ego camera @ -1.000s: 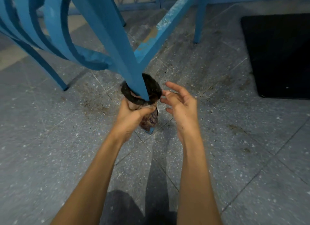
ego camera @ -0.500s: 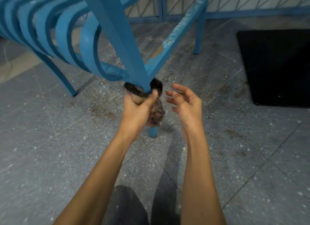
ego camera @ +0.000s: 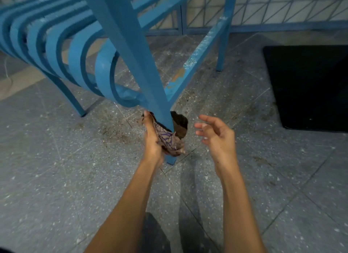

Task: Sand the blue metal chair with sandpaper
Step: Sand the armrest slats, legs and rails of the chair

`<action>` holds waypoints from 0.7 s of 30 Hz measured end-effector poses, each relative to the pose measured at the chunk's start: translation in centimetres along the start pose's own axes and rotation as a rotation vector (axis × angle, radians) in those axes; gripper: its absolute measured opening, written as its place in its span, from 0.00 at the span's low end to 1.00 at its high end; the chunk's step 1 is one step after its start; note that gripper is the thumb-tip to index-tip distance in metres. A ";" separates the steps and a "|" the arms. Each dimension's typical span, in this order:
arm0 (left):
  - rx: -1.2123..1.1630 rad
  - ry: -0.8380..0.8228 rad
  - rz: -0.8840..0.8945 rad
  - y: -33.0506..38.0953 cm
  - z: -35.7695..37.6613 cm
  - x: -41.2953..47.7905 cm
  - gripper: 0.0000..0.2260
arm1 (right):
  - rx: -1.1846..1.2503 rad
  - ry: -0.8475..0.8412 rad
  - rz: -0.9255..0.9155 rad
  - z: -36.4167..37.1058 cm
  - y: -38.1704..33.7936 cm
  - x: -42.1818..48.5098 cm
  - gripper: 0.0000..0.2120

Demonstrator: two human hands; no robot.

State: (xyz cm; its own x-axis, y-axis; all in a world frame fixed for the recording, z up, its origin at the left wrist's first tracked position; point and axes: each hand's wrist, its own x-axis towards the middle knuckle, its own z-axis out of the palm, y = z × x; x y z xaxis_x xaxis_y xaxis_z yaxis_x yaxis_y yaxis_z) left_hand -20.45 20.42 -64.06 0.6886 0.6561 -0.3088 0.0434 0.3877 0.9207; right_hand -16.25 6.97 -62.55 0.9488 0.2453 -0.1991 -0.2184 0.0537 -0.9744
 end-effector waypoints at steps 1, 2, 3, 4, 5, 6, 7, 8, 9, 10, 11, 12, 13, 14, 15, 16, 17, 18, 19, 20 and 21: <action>0.006 0.021 -0.039 0.0 0.1 0.0 0.22 | -0.008 -0.013 0.007 0.1 0.1 -0.2 0.11; 0.012 0.032 -0.058 0.2 0.3 -0.2 0.23 | -0.010 -0.022 0.012 0.2 0.1 -0.4 0.11; 0.014 0.044 -0.049 0.7 0.6 -0.3 0.24 | -0.010 -0.029 0.015 0.3 0.1 -0.5 0.11; -0.006 0.040 -0.027 1.4 1.0 -0.4 0.25 | -0.015 -0.035 0.016 0.3 0.0 -0.6 0.11; -0.036 0.055 -0.002 2.0 1.2 -0.2 0.25 | -0.022 -0.039 0.017 0.2 -0.2 -0.6 0.12; -0.079 0.076 0.014 2.6 1.6 -0.2 0.25 | -0.028 -0.040 0.017 0.2 -0.4 -0.6 0.12; -0.131 0.114 0.022 3.1 1.8 -0.6 0.25 | -0.032 -0.043 0.018 0.3 -0.8 -0.6 0.12; -0.179 0.139 0.030 3.2 2.2 -0.8 0.25 | -0.027 -0.037 0.015 0.3 -1.0 -0.6 0.13; -0.204 0.164 0.043 2.9 2.5 -1.1 0.25 | -0.017 -0.026 0.010 0.3 -1.3 -0.6 0.13; -0.197 0.198 0.050 2.6 3.0 -1.2 0.24 | -0.013 -0.013 0.005 0.2 -1.5 -0.5 0.13; -0.154 0.244 0.049 2.2 3.1 -1.5 0.20 | -0.013 -0.003 0.001 0.2 -1.6 -0.4 0.14; -0.125 0.277 0.032 1.7 3.3 -1.8 0.18 | -0.019 0.001 -0.001 0.2 -1.6 -0.5 0.15; -0.083 0.305 -0.006 0.9 3.2 -1.9 0.17 | -0.027 -0.004 -0.003 0.2 -1.7 -0.5 0.15; -0.036 0.331 -0.049 -0.3 2.8 -1.8 0.19 | -0.037 -0.011 -0.002 0.2 -1.7 -0.5 0.16; 0.007 0.349 -0.101 -1.5 2.2 -1.9 0.23 | -0.047 -0.018 0.001 0.3 -1.8 -0.7 0.17; 0.049 0.356 -0.155 -2.8 1.6 -1.8 0.29 | -0.057 -0.023 0.002 0.3 -1.9 -0.9 0.17; 0.086 0.360 -0.208 -4.1 1.1 -1.7 0.34 | -0.062 -0.031 0.003 0.3 -1.9 -1.0 0.18; 0.119 0.372 -0.249 -4.7 0.7 -2.0 0.35 | -0.067 -0.040 0.005 0.4 -1.9 -1.1 0.18; 0.133 0.402 -0.268 -4.7 1.0 -2.7 0.31 | -0.075 -0.048 0.012 0.3 -1.9 -1.2 0.18; 0.157 0.415 -0.263 -4.4 1.3 -3.6 0.26 | -0.087 -0.052 0.020 0.2 -1.7 -1.3 0.18; 0.182 0.412 -0.231 -3.9 1.8 -4.7 0.21 | -0.111 -0.059 0.031 0.0 -1.5 -1.4 0.17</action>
State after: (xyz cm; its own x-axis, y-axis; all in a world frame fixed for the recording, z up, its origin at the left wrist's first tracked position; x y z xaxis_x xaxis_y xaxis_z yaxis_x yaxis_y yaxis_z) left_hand -22.54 14.66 -65.83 0.3052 0.7815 -0.5442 0.3120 0.4578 0.8325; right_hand -17.22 6.59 -60.81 0.9261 0.3019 -0.2264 -0.2182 -0.0611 -0.9740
